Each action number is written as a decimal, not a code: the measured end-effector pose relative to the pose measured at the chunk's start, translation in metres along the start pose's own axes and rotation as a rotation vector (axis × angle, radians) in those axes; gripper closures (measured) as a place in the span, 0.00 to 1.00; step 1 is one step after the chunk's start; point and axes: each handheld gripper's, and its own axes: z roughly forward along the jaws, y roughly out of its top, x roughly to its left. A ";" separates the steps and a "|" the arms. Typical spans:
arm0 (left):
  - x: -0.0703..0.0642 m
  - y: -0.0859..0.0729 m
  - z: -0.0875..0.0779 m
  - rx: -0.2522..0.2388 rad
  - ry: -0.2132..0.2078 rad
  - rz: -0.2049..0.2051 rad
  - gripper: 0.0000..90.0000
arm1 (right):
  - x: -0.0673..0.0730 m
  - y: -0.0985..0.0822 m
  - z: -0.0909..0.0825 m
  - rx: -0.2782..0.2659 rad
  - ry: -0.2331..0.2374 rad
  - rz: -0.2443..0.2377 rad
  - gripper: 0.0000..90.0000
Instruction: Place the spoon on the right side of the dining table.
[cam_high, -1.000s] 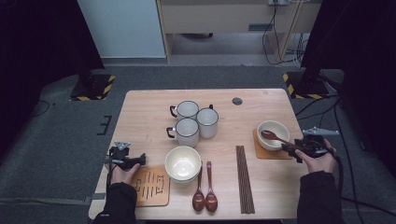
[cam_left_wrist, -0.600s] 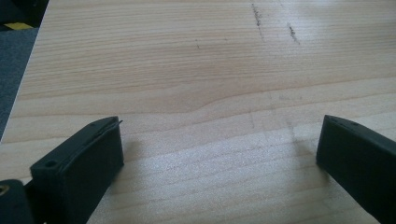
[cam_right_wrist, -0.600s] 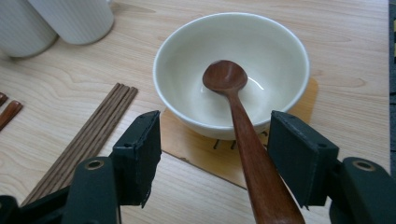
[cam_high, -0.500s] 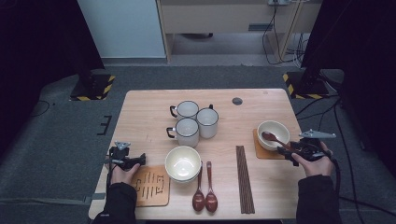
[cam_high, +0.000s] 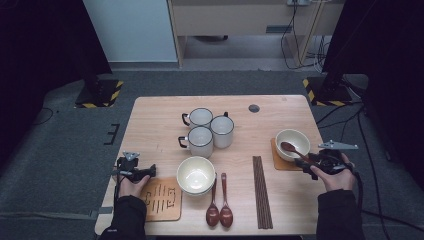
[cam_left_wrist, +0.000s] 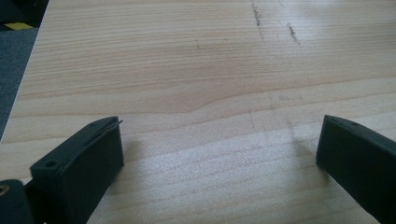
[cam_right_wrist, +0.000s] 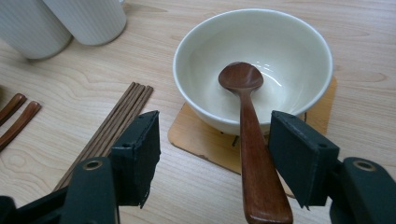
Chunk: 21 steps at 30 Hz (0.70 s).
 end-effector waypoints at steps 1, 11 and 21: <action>0.000 0.000 0.000 0.000 0.000 0.000 0.00 | 0.001 0.000 0.000 0.001 0.003 -0.002 0.38; 0.000 0.000 0.000 0.000 0.000 0.000 0.00 | 0.013 0.003 0.000 -0.008 0.023 -0.018 0.38; 0.000 0.000 0.000 0.000 0.000 0.000 0.00 | 0.016 0.003 0.002 -0.009 0.027 -0.018 0.38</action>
